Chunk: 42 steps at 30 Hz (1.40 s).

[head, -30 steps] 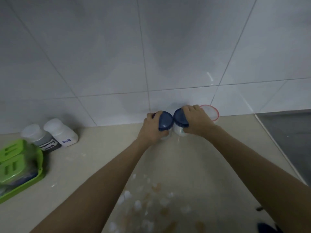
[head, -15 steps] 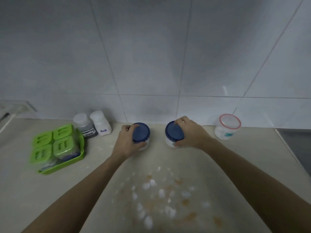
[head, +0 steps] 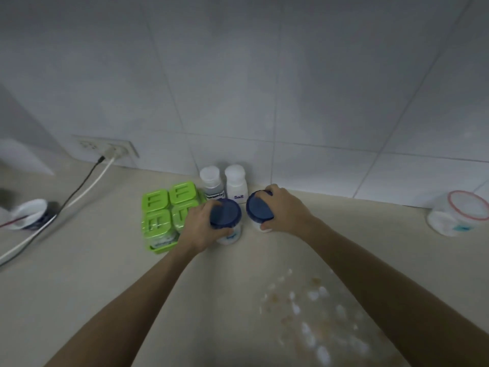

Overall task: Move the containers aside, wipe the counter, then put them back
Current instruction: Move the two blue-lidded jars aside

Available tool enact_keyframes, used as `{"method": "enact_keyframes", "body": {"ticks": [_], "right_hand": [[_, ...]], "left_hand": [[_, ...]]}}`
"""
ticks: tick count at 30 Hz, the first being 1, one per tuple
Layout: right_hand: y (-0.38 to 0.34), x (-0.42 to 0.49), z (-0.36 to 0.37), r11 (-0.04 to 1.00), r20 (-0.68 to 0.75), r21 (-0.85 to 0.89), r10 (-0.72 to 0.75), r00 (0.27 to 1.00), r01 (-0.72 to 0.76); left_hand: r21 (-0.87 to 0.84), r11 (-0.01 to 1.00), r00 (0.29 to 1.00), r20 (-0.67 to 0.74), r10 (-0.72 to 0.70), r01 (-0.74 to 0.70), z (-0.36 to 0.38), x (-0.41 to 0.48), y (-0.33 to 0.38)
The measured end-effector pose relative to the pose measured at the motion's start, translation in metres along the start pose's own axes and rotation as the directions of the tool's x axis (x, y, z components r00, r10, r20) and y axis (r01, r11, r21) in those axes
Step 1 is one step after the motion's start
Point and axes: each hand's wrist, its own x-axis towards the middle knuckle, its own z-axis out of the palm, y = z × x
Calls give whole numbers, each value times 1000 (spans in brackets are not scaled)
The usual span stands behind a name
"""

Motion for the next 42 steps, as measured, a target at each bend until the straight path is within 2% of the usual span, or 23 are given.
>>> {"method": "enact_keyframes", "body": {"ticks": [5,11,16,18,21,23,25,29,35,39,42], "right_hand": [[-14,21,15,995,-19,62,79,997,-77],[-24,33,20,974,-75,118,204,976,-194],[-29,40,19,974,-74,85,217,973,-211],[-27,34,16,980,-37,50,195,980,-193],[-17,12,13,978,-70,15,210,975,-210],[-5,-10,14,962,-144,41,272,951,-269],[15,-44,16,928,-198,90,372,907,-361],[60,-117,23,873,-185,107,488,853,-476],[121,-212,1,825,-88,30,565,820,-565],[166,-256,-18,800,-90,16,599,796,-600],[198,-271,-31,788,-122,18,613,781,-616]], "left_hand": [[103,991,995,-43,89,-84,2,15,-12],[204,977,989,-124,82,-55,4,28,-18],[349,932,986,-96,134,-92,5,32,-20],[375,912,964,-136,229,-164,0,30,-17],[470,816,873,-170,457,-336,-1,25,-5],[499,755,820,-141,555,-425,6,19,7],[459,733,796,-87,599,-502,23,9,25],[355,702,761,44,648,-618,67,-14,55],[291,730,786,221,578,-618,133,-46,139],[200,710,730,320,604,-675,181,-50,202],[169,730,720,412,558,-662,213,-48,235]]}}
